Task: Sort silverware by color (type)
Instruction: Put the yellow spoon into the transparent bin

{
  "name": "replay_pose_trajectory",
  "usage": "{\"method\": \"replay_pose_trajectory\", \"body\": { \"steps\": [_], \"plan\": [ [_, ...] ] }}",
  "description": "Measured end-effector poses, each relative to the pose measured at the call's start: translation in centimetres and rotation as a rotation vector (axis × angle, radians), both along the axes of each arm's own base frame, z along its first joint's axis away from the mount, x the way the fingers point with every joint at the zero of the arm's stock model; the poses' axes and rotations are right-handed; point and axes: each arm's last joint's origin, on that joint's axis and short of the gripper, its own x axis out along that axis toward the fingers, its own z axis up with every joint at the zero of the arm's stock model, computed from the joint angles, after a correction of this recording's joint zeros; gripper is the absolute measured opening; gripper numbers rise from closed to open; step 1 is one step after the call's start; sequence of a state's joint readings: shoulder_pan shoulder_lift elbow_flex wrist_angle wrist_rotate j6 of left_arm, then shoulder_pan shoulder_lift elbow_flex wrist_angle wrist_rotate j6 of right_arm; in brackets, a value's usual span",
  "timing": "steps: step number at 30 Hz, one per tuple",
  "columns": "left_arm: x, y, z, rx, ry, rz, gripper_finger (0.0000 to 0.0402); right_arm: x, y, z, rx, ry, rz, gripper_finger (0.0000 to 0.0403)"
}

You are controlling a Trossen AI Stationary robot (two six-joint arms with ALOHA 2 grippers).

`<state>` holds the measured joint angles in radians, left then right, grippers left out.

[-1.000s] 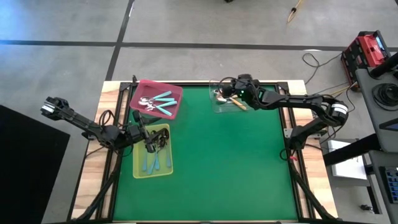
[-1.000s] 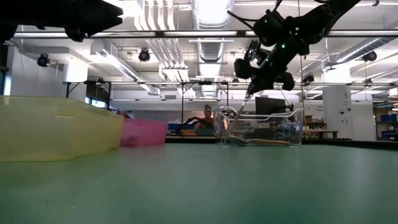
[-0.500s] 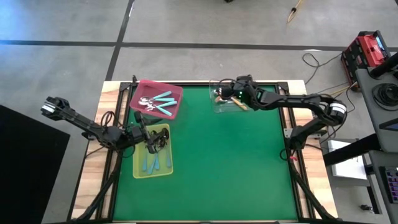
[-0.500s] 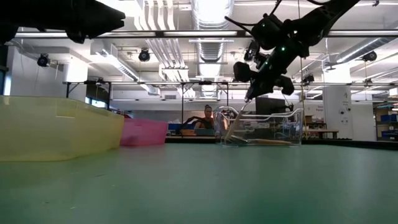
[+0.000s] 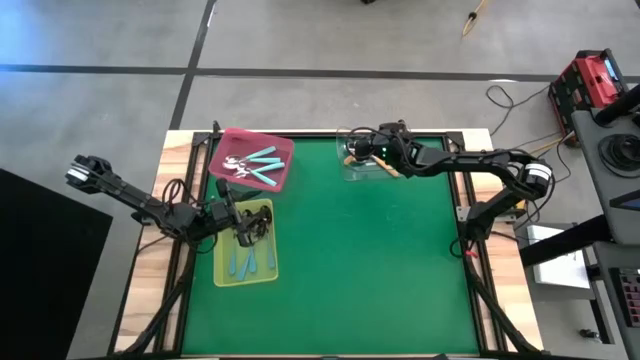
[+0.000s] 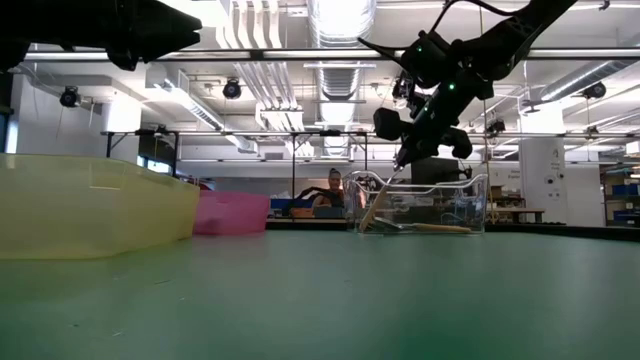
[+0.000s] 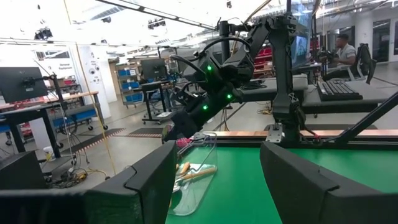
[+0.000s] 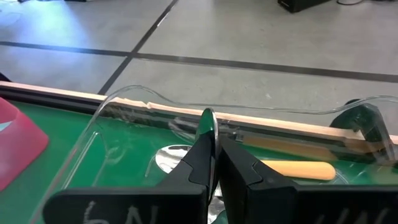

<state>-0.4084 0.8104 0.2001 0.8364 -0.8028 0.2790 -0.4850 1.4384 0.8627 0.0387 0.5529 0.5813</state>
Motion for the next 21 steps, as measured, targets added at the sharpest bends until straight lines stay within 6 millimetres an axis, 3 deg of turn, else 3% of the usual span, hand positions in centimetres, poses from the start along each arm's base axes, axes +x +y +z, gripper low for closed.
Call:
{"method": "replay_pose_trajectory", "body": {
  "steps": [9, 21],
  "plan": [
    [0.00, 0.00, -0.01, 0.000, 0.001, 0.000, 0.0214, -0.08, -0.02, -0.04, -0.005, 0.007, -0.021, 0.0017],
    [0.00, 0.00, 0.00, 0.000, 0.001, 0.000, 0.0214, -0.08, -0.03, -0.02, -0.008, 0.007, -0.024, 0.0091]
  ]
}}
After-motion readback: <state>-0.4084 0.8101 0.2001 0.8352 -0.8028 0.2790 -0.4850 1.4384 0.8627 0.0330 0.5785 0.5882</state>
